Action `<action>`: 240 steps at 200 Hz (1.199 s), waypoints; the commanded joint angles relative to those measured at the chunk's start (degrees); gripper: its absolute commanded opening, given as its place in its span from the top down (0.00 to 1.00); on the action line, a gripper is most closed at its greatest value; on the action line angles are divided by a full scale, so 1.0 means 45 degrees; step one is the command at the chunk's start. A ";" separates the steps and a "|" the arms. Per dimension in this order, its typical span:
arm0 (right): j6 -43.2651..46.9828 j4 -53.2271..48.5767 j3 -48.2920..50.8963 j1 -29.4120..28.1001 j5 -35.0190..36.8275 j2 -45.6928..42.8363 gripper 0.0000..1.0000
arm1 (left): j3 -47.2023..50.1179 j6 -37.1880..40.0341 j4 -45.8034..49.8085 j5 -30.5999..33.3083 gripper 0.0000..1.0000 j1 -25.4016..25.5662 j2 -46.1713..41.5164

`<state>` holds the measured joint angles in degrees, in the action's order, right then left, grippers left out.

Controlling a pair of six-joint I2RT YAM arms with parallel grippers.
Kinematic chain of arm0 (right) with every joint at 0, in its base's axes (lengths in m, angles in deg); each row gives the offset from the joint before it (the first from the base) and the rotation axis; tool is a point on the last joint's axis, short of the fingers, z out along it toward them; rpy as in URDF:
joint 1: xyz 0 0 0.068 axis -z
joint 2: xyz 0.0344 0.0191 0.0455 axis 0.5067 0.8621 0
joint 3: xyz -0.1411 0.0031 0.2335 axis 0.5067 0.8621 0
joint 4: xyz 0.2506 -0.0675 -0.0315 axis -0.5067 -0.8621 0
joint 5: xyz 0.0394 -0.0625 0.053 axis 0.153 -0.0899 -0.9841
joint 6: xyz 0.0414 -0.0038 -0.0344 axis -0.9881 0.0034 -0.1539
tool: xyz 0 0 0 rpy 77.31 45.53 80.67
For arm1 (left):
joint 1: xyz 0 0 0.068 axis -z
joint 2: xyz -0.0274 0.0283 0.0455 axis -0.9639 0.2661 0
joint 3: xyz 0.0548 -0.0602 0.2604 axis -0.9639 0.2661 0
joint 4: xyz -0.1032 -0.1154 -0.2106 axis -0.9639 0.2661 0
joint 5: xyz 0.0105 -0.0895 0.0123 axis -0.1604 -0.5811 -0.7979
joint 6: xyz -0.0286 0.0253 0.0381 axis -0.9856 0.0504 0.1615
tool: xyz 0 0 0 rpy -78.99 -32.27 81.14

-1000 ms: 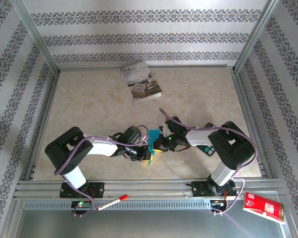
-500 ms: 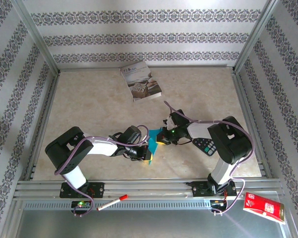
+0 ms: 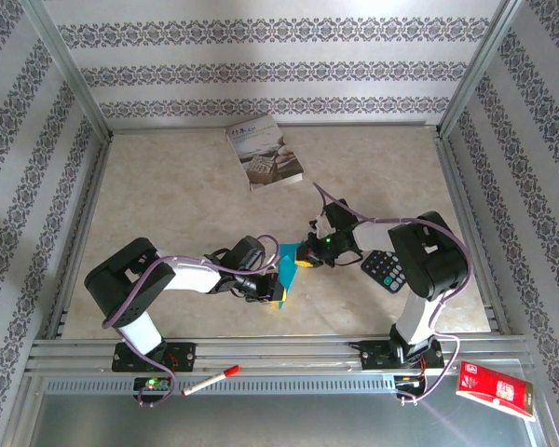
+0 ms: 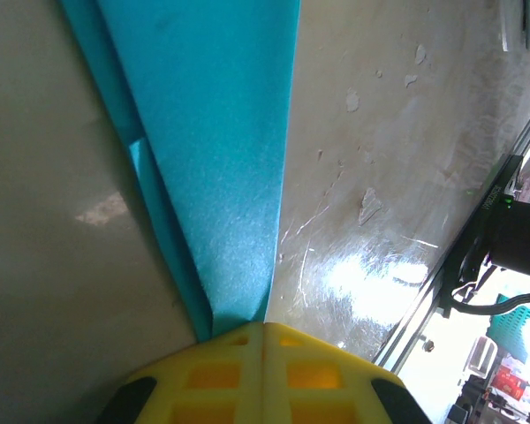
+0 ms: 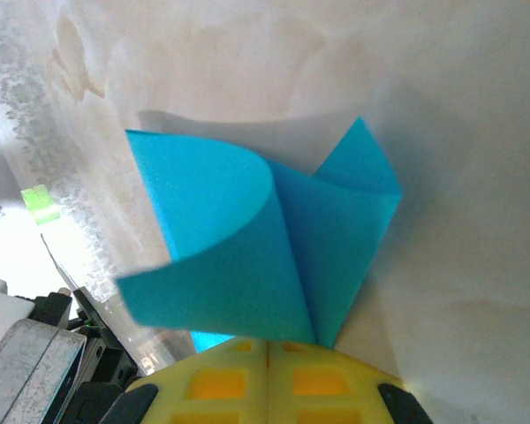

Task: Fold a paper plane with a square sheet of paper (pick it up from the middle)
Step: Perform the fifth fold on the wing at the bottom-center of the table.

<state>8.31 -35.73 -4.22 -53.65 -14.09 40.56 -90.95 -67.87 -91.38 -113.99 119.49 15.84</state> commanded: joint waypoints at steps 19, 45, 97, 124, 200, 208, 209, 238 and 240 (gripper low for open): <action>0.0325 0.0787 -0.0791 0.1013 0.2495 0.0740 1.00 | 0.0855 0.0410 0.3212 0.0840 1.00 0.0015 0.0770; 0.0382 0.0738 -0.1100 0.1301 0.2509 0.0889 1.00 | 0.0822 0.0431 0.3270 0.0850 1.00 0.0015 0.0744; 0.0546 0.0617 -0.1593 0.1848 0.2753 0.1314 1.00 | 0.0869 0.0430 0.3343 0.0911 1.00 0.0014 0.0614; 0.0598 0.0552 -0.1937 0.2061 0.2849 0.1618 1.00 | 0.0873 0.0411 0.3367 0.0923 1.00 0.0016 0.0537; 0.1127 -0.0862 -0.3469 0.2582 0.2773 0.0746 1.00 | 0.0466 0.0237 0.3443 0.1044 1.00 0.0016 0.0268; 0.1334 -0.1244 -0.3616 0.2535 0.2768 0.0393 1.00 | 0.0371 0.0187 0.3498 0.1118 1.00 0.0016 0.0143; 0.1348 -0.1295 -0.3631 0.2537 0.2761 0.0344 1.00 | 0.0354 0.0182 0.3499 0.1123 1.00 0.0016 0.0143; 0.1979 -0.2187 -0.3125 0.2133 0.3019 -0.1537 0.97 | -0.0406 -0.0014 0.3476 0.1302 0.97 0.0018 -0.0507; 0.1999 -0.2259 -0.3046 0.2066 0.3098 -0.1682 0.97 | -0.0451 -0.0042 0.3391 0.1293 0.97 0.0017 -0.0550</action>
<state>13.47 -41.30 -19.02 -42.37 -2.55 40.91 -92.46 -67.70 -86.11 -113.21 119.49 14.18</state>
